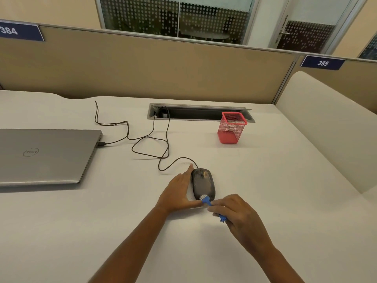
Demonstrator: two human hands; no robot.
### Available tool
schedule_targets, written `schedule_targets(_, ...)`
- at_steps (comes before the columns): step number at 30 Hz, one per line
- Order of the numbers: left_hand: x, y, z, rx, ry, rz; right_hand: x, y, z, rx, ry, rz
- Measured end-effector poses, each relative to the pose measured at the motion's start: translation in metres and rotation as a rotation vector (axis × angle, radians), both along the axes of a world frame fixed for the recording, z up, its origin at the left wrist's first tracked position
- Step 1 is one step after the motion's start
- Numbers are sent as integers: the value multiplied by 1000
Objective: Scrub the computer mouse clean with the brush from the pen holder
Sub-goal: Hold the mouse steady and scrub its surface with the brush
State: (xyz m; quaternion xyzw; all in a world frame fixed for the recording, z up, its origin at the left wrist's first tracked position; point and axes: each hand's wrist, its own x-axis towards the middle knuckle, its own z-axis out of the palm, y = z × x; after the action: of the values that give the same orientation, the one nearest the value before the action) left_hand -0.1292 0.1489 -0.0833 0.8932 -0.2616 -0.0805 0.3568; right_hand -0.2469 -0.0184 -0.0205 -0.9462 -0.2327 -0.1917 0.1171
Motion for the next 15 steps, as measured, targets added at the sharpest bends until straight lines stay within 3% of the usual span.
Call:
schedule_targets(4, 0, 0, 1, 4, -7, 1, -6, -11, -8, 124, -33, -131)
schedule_targets(9, -2, 0, 3, -2, -7, 6, -1, 4, -8, 828, 102, -360)
schedule_targets(15, -3, -2, 5, -17, -24, 2, 12, 1, -22, 1221, 308, -574)
